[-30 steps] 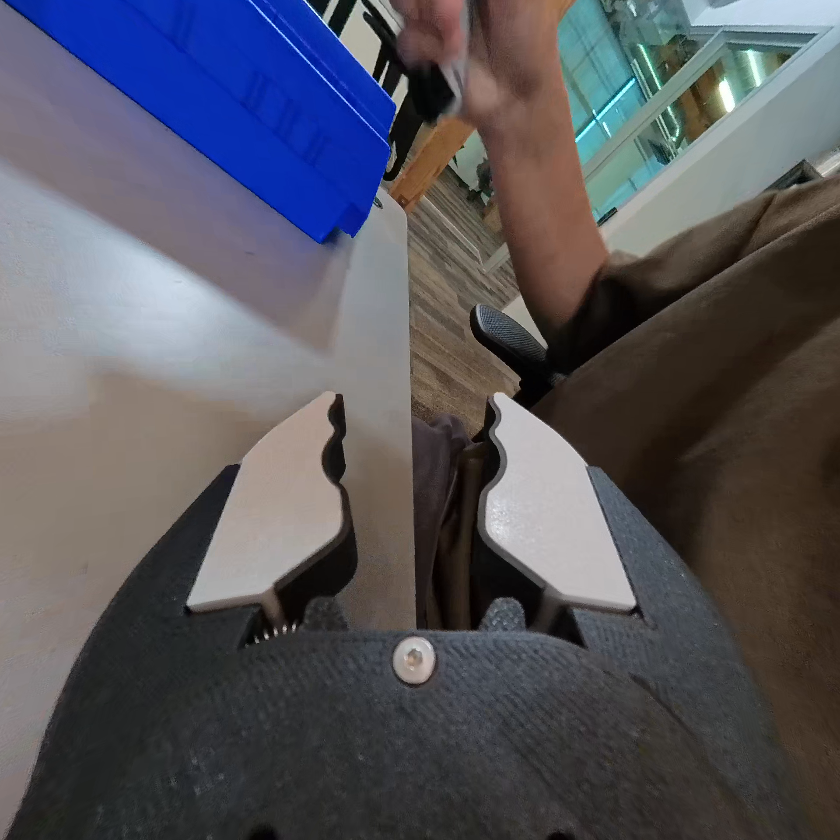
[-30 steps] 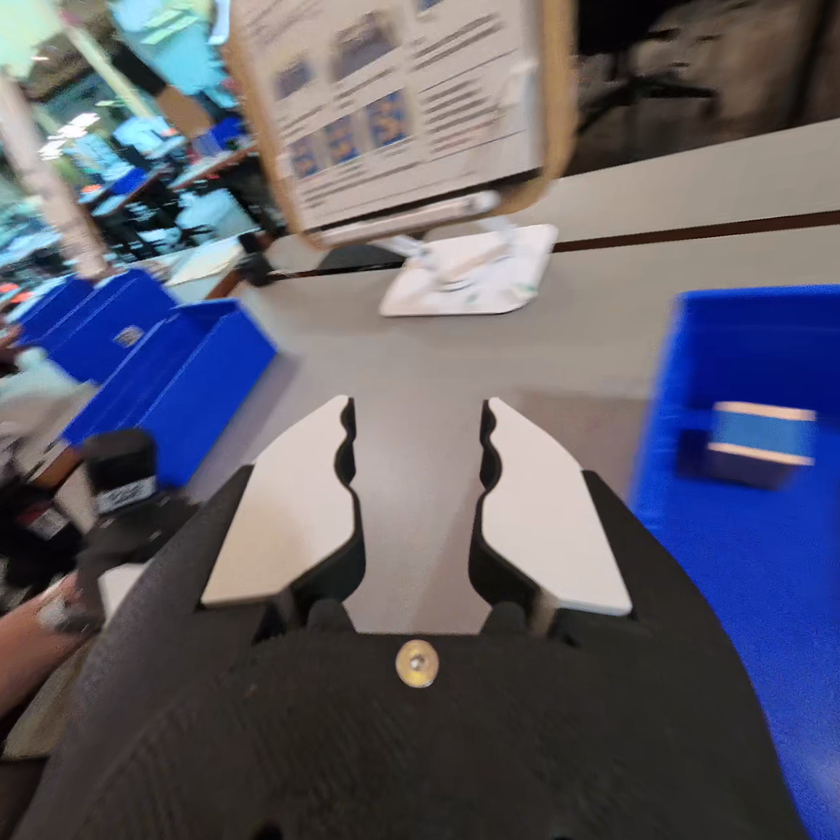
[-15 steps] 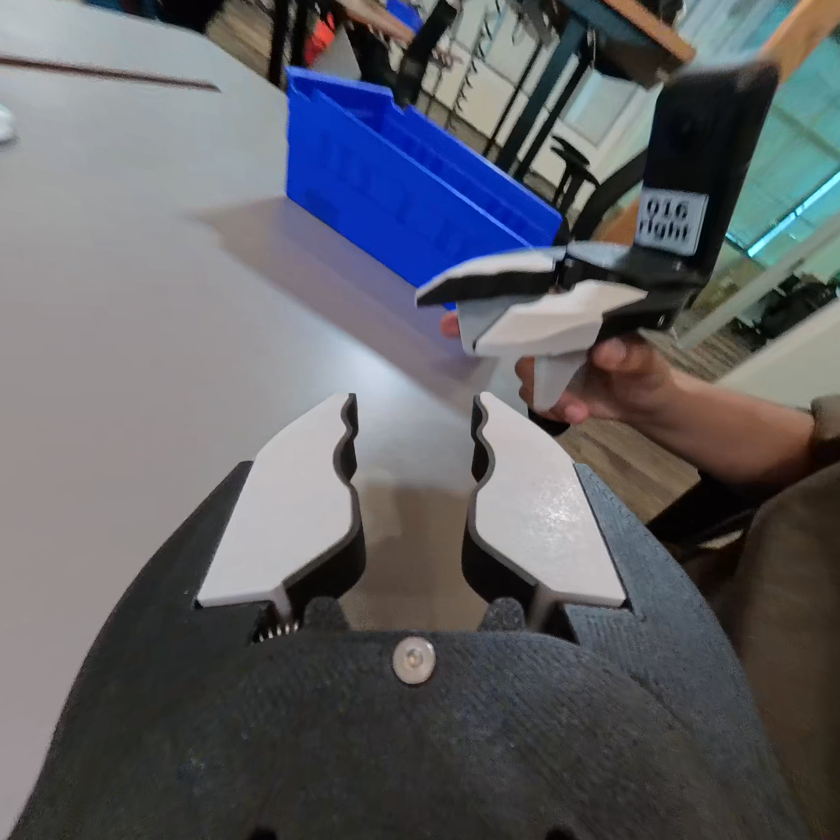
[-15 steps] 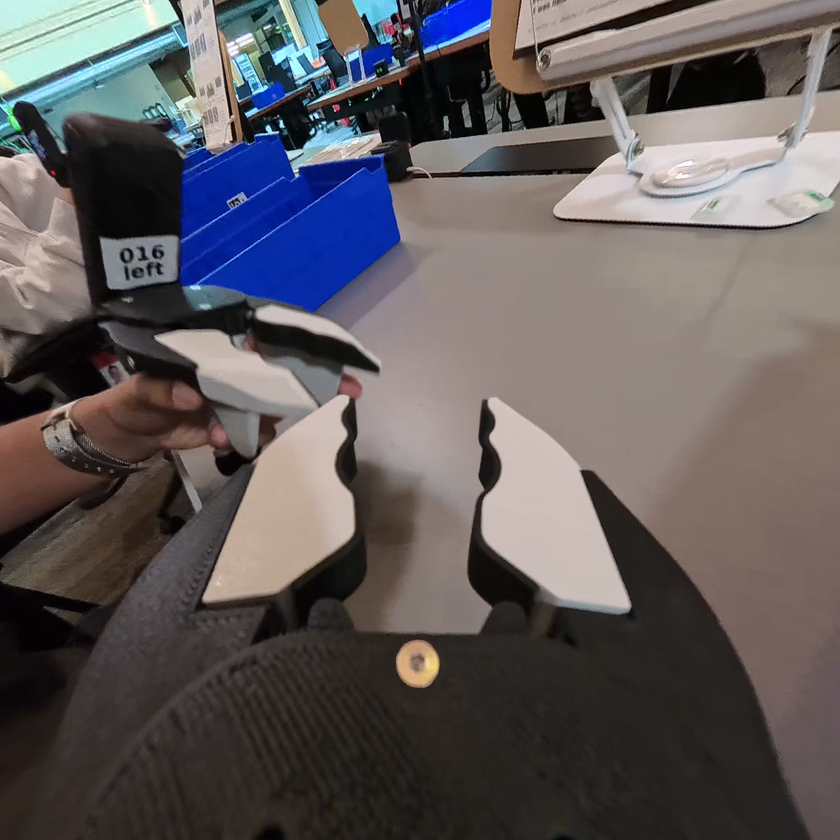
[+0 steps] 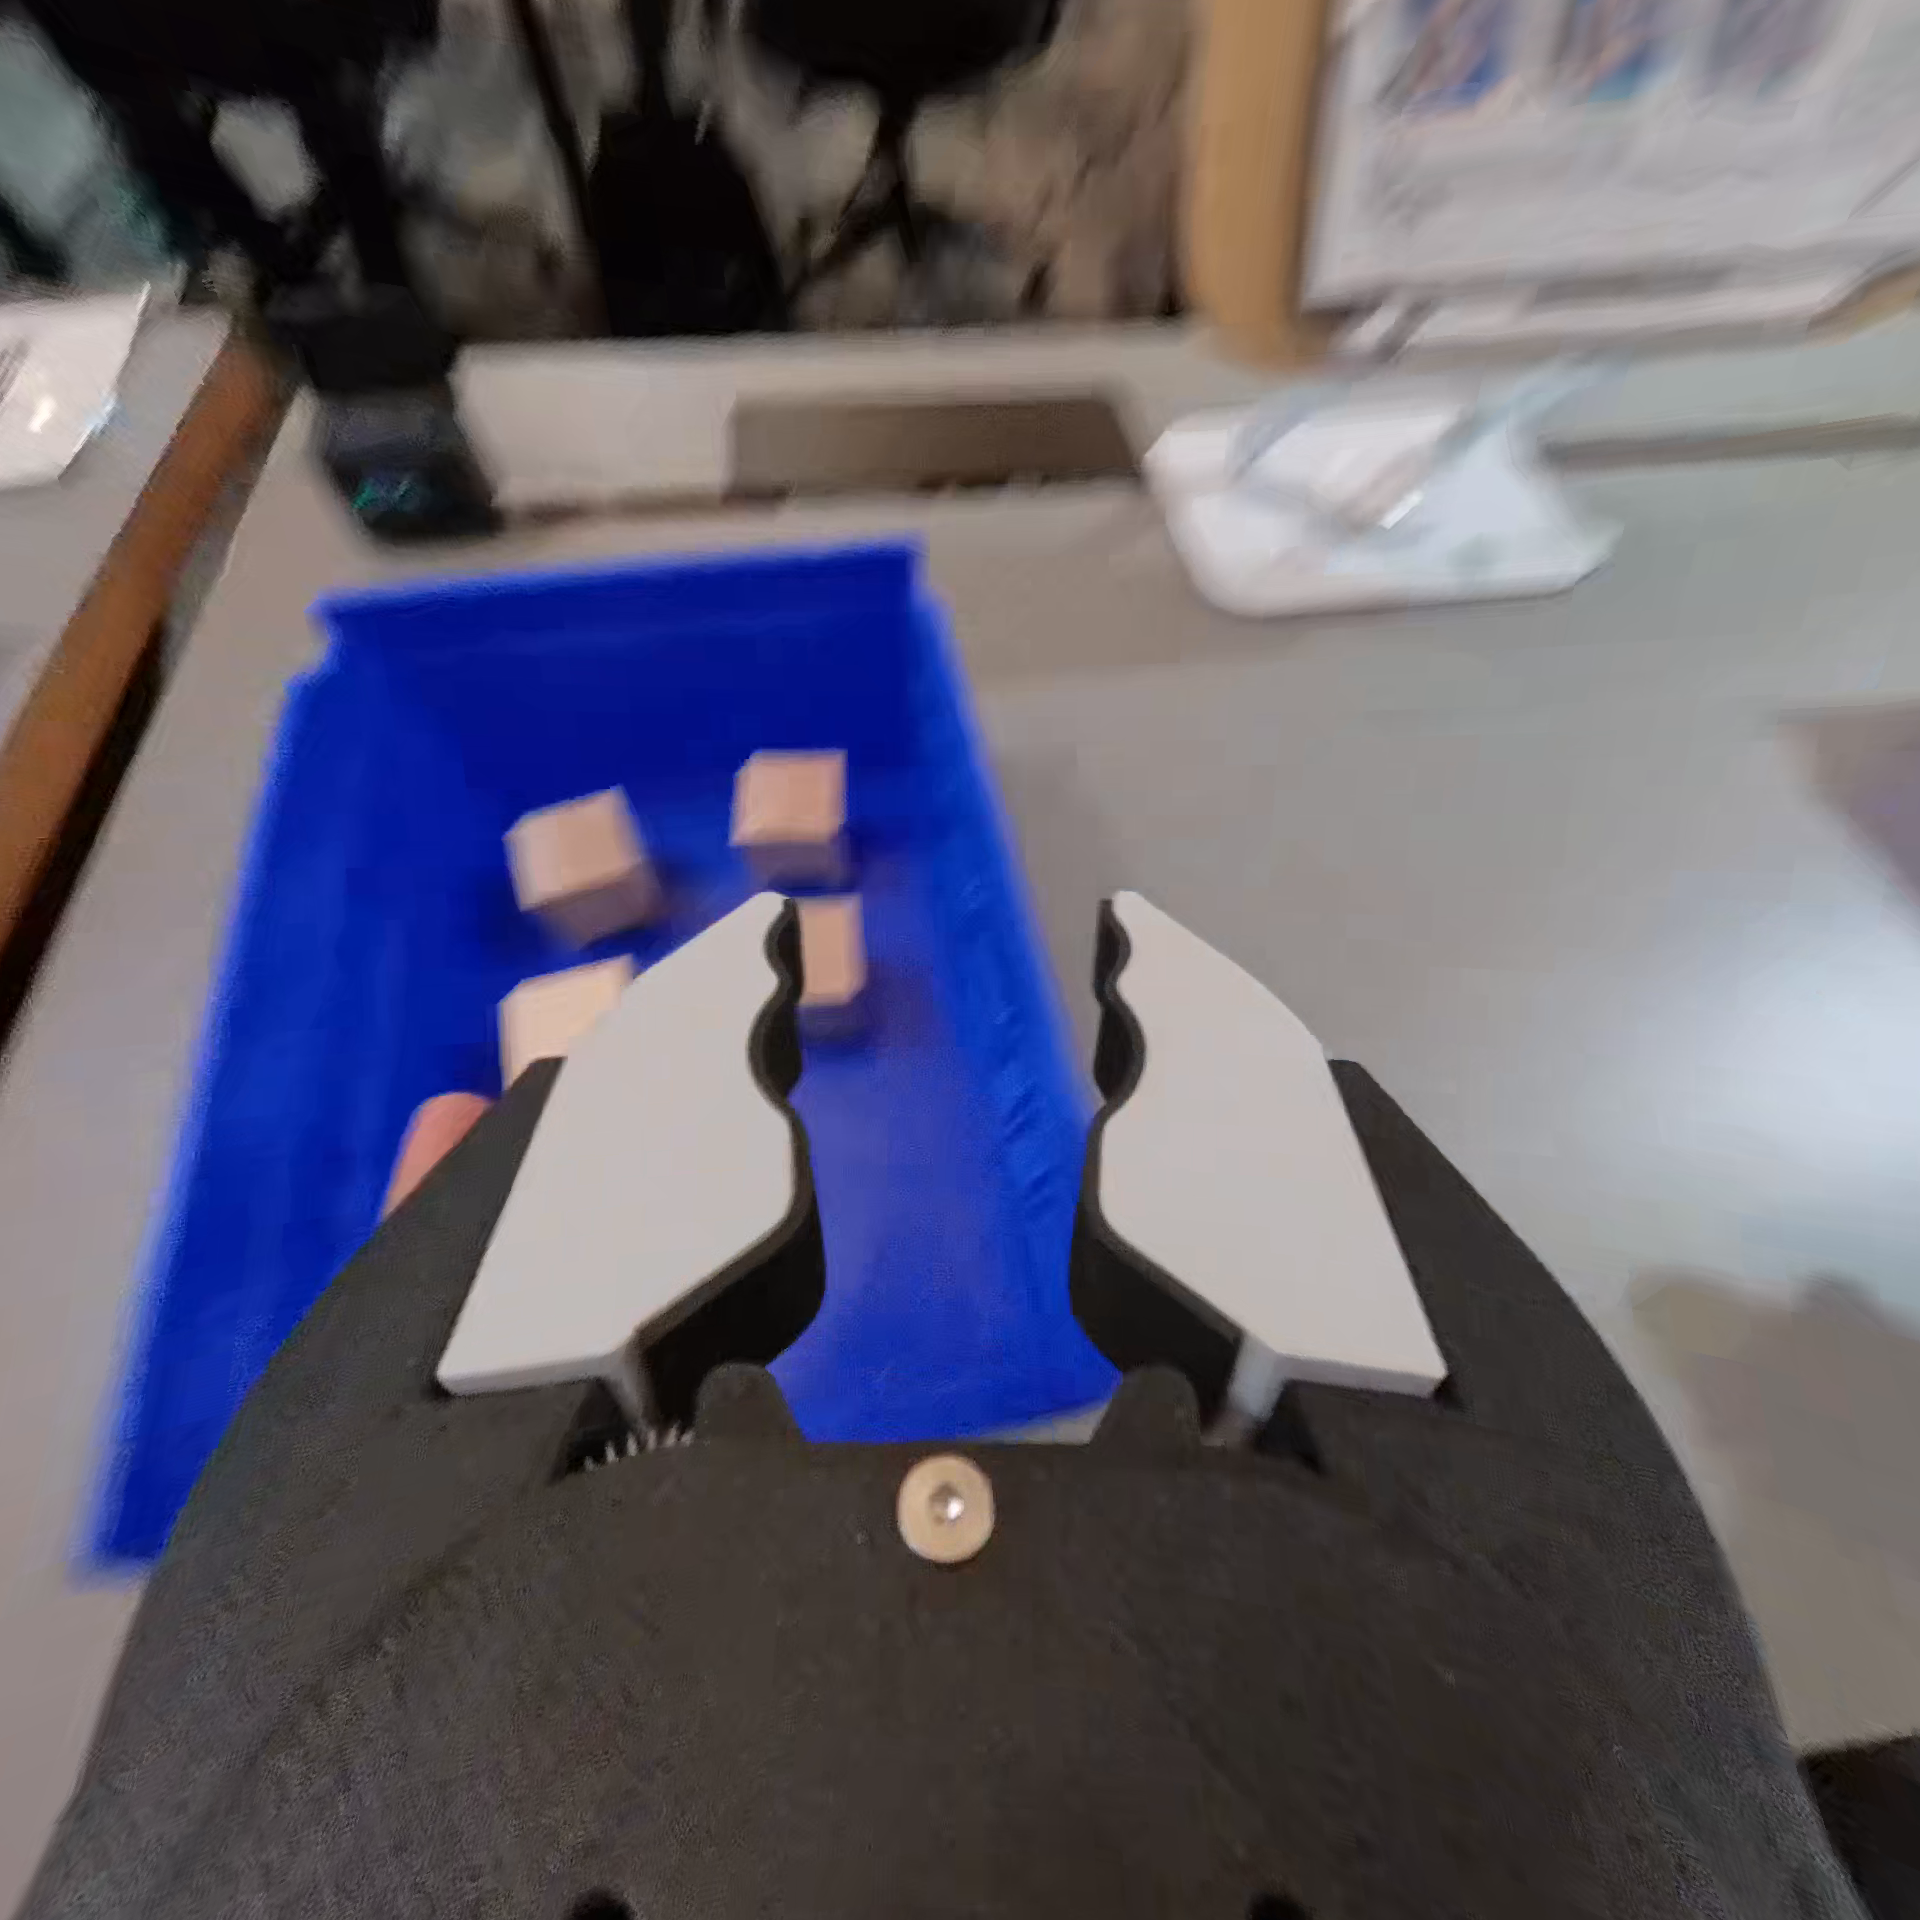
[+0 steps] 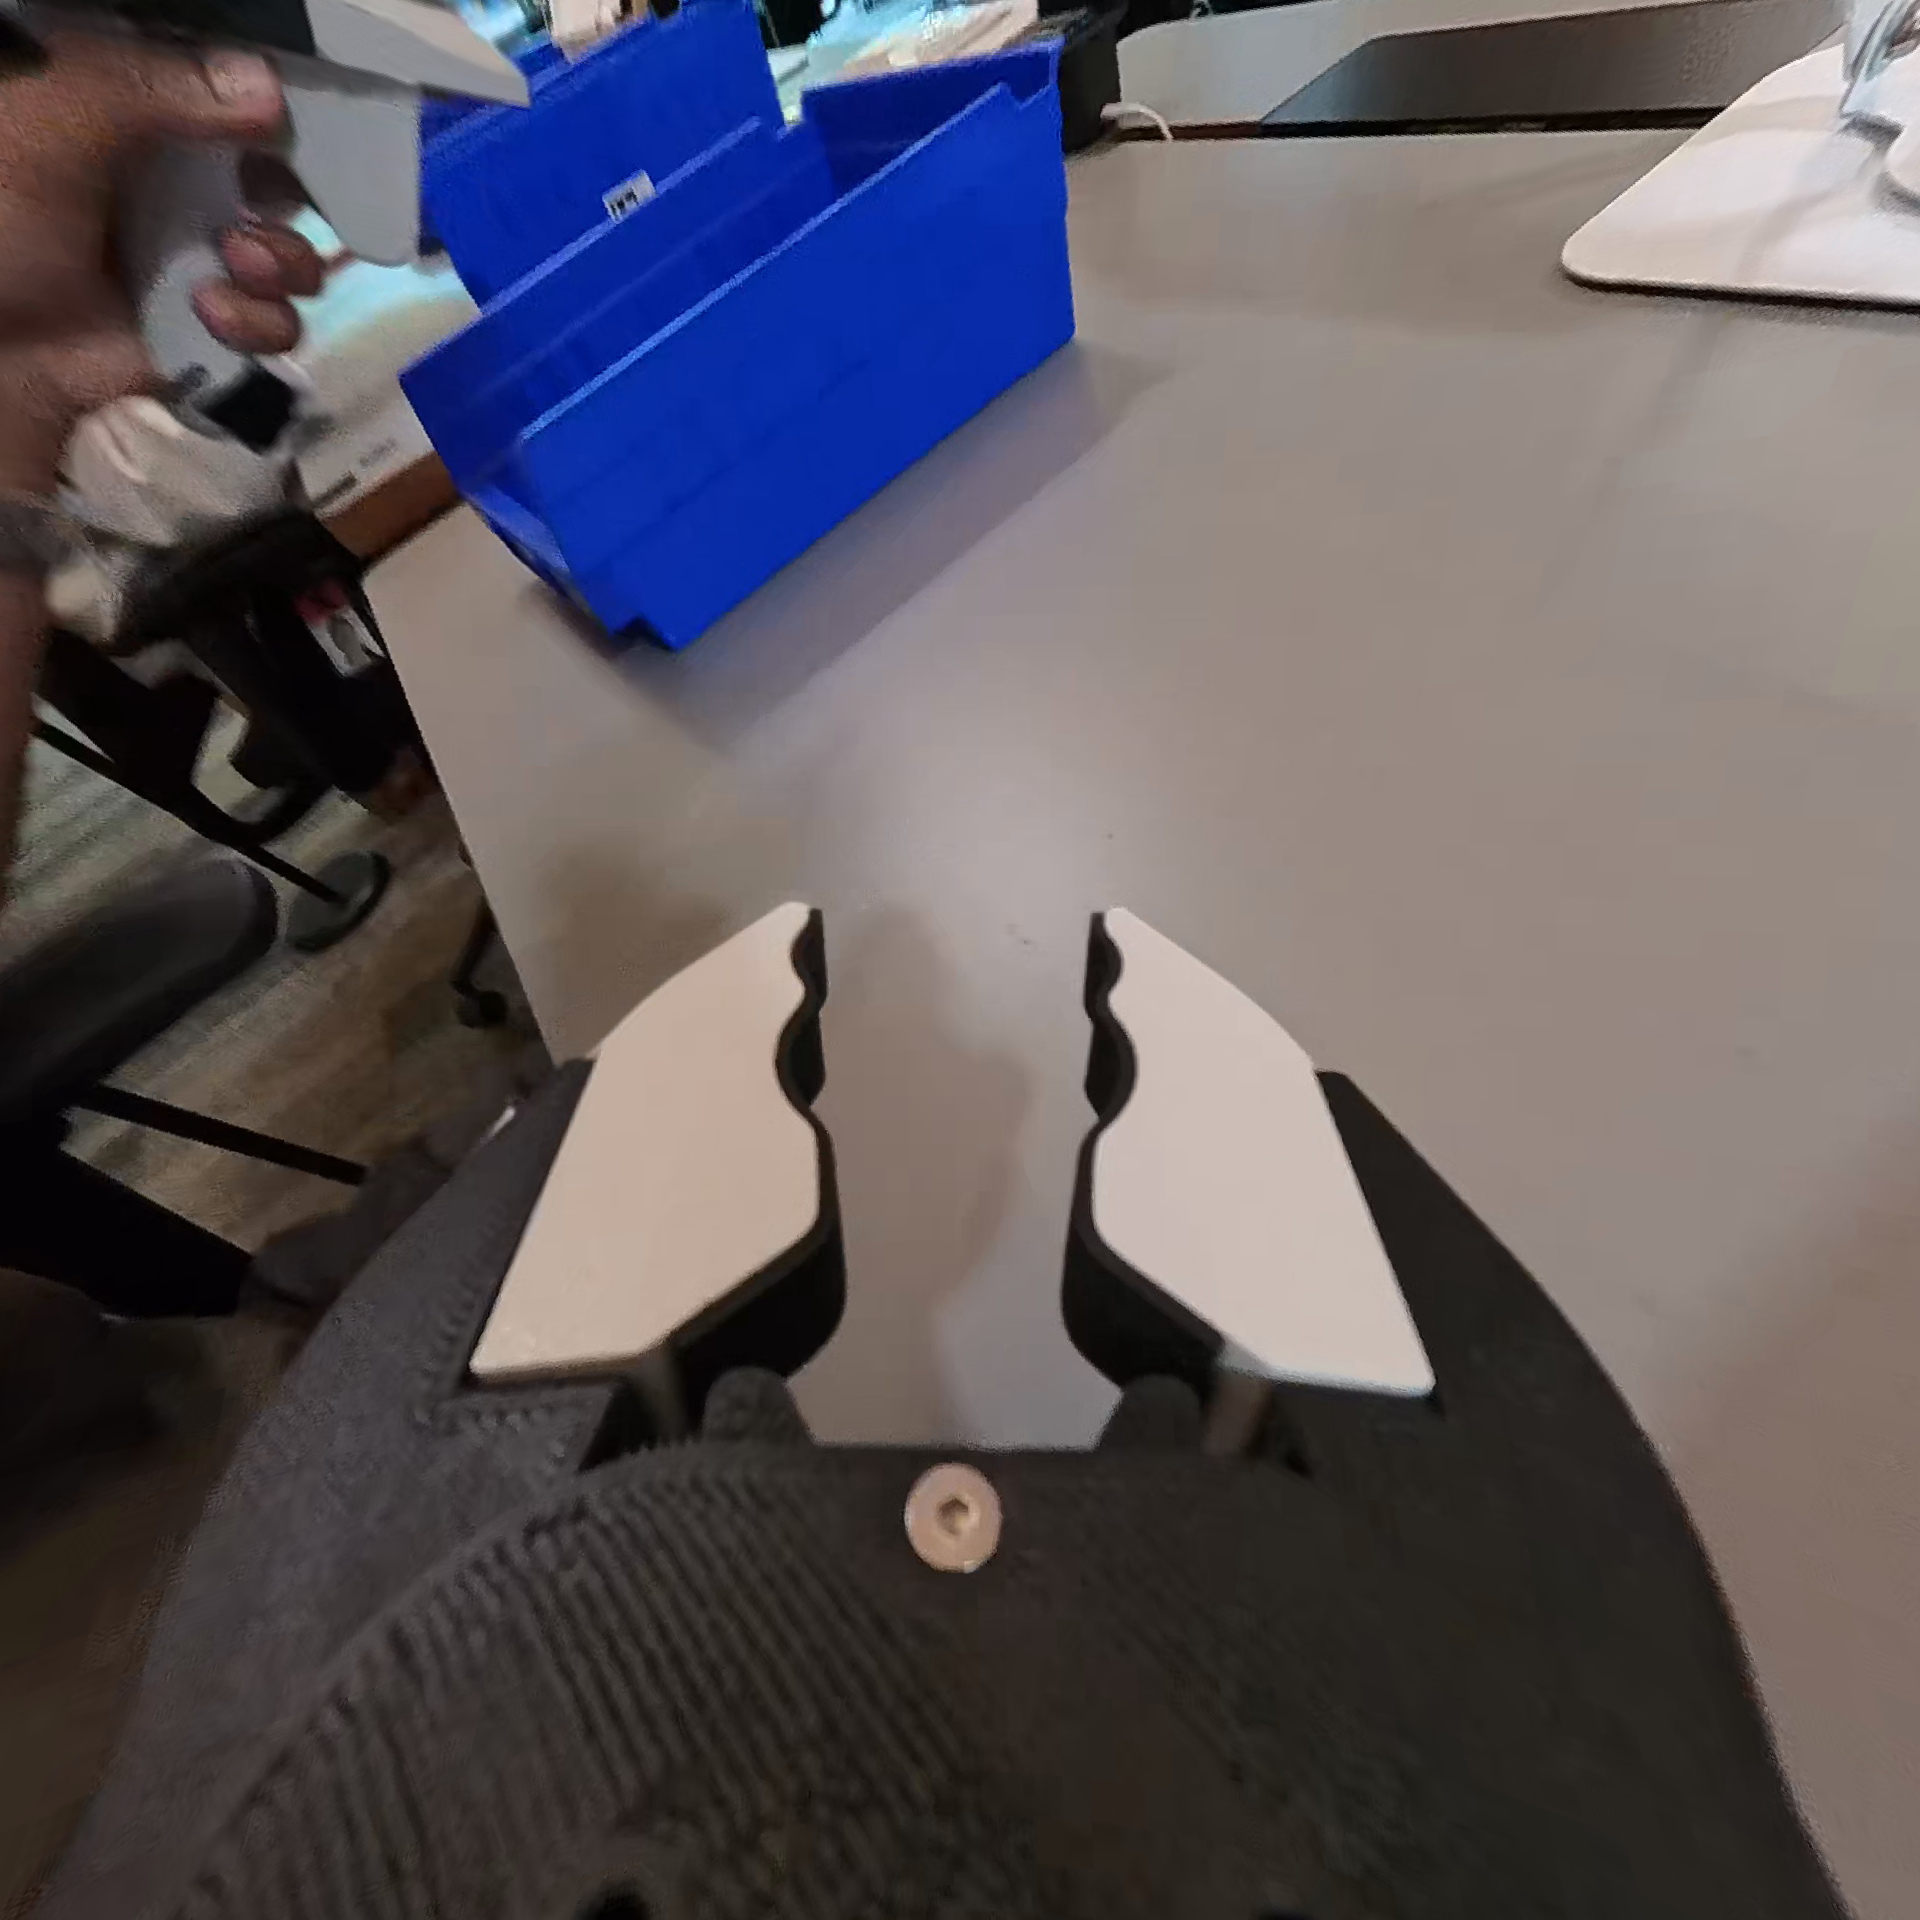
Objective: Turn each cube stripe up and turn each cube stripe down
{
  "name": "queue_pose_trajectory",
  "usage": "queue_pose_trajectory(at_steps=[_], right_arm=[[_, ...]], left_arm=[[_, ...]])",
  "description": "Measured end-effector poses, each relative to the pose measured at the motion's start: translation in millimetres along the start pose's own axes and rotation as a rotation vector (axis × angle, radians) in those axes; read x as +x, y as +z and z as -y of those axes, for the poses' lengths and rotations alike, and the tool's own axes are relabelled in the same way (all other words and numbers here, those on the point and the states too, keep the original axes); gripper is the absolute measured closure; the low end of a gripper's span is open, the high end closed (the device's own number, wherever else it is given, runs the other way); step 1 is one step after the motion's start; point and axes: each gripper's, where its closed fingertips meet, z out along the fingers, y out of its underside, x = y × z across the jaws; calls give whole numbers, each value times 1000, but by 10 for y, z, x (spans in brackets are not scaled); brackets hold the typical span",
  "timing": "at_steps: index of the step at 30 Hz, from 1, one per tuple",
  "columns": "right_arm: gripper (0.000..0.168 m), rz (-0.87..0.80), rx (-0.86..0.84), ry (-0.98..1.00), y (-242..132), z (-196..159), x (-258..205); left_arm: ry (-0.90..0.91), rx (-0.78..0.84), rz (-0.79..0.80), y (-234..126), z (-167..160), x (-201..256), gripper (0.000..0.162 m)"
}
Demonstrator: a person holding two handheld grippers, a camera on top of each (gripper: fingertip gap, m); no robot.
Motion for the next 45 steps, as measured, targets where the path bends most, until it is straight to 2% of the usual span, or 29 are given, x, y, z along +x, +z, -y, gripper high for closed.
queue_pose_trajectory(at_steps=[2, 6, 9, 10, 14, 21, 25, 29, 33, 39, 45], right_arm=[[120, -20, -19, -45, 19, -32, -10], [121, -20, -44, -79, 55, -81, -67], [120, -27, -71, -100, 70, -131, -73], [120, -31, -77, -107, 71, -142, -70], [121, -28, -77, -104, 71, -149, -76], [124, -14, -78, -84, 64, -166, -82], [124, 2, -84, -65, 64, -199, -108], [124, -22, -93, -79, 32, -238, -84], [124, -46, -92, -83, -17, -255, -46], [124, -56, -76, -52, -79, -244, 6], [124, -34, -68, -32, -83, -234, -12]], left_arm=[[26, -233, 100, -19, -380, -380, 86], [117, -526, 286, 42, -1097, -1013, 89], [87, -606, 309, 135, -1380, -1164, 93], [59, -591, 269, 169, -1382, -1127, 96], [29, -571, 302, 177, -1356, -1191, 95], [-91, -533, 241, 259, -1345, -1136, 114], [-77, -542, 262, 272, -1346, -1184, 110], [-23, -552, 291, 334, -1325, -1211, 122], [9, -580, 253, 424, -1313, -1102, 119], [69, -573, 334, 253, -1130, -1254, 119], [69, -654, 355, 135, -1259, -1331, 114]])
